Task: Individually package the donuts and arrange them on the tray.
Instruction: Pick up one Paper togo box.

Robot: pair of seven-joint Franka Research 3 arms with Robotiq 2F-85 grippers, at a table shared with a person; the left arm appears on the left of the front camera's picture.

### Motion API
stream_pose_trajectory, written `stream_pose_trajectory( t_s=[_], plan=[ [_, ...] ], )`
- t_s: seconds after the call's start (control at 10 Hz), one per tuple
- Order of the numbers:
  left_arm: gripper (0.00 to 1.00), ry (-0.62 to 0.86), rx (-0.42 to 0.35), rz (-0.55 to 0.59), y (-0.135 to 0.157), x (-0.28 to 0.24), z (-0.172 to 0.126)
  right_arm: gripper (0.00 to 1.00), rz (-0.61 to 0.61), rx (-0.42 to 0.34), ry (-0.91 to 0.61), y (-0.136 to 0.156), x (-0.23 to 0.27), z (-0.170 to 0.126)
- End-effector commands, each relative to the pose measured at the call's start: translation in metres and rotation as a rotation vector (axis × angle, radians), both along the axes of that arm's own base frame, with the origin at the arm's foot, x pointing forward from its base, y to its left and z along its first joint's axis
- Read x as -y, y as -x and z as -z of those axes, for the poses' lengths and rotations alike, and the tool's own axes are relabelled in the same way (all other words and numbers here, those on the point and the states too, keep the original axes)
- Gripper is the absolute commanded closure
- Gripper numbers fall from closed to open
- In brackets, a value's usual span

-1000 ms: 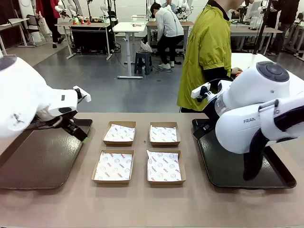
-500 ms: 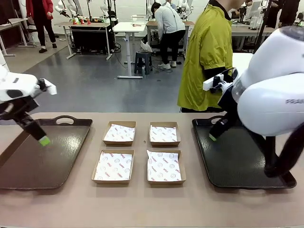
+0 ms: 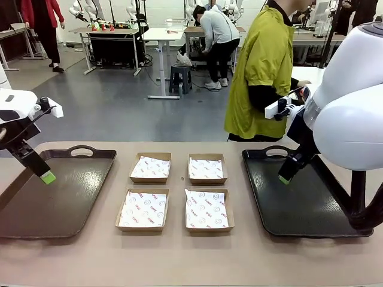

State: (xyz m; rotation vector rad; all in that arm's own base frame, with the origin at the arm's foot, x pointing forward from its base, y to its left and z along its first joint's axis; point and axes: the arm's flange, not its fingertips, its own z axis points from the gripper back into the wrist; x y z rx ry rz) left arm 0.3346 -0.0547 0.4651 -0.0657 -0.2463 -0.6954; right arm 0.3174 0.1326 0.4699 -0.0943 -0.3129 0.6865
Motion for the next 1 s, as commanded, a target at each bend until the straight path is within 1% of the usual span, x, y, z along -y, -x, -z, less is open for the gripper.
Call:
stream_pose_trajectory(
  t_s=[0.0, 0.1, 0.2, 0.3, 0.4, 0.5, 0.6, 0.7, 0.8, 0.9],
  plan=[
    [0.0, 0.003, 0.003, -0.002, 0.001, -0.001, -0.002, 0.0, 0.002, 0.005, 0.014, 0.0, 0.002, -0.001],
    [0.0, 0.337, -0.163, -0.078, -0.01, -0.015, -0.011, 0.0, 0.127, -0.08, -0.265, -0.008, 0.019, -0.004],
    [0.0, 0.578, -0.313, -0.088, -0.014, -0.031, -0.02, 0.0, 0.17, -0.115, -0.473, -0.012, 0.041, -0.007],
    [0.0, 0.767, -0.458, -0.079, -0.017, -0.048, -0.026, 0.0, 0.234, -0.146, -0.694, -0.016, 0.068, -0.011],
    [0.0, 0.956, -0.565, -0.088, -0.022, -0.067, -0.03, 0.0, 0.257, -0.167, -0.848, -0.016, 0.091, -0.015],
    [0.0, 1.078, -0.596, -0.138, -0.028, -0.089, -0.031, 0.0, 0.275, -0.181, -0.977, -0.014, 0.114, -0.02],
    [0.0, 1.161, -0.623, -0.189, -0.033, -0.111, -0.027, 0.0, 0.277, -0.198, -1.082, -0.012, 0.138, -0.023],
    [0.0, 1.196, -0.639, -0.268, -0.036, -0.133, -0.017, 0.0, 0.293, -0.208, -1.158, -0.011, 0.164, -0.022],
    [0.0, 1.234, -0.648, -0.323, -0.037, -0.152, -0.006, 0.0, 0.306, -0.22, -1.197, -0.011, 0.183, -0.018],
    [0.0, 1.264, -0.668, -0.358, -0.035, -0.169, 0.005, 0.0, 0.298, -0.259, -1.21, -0.011, 0.199, -0.013]
  ],
)
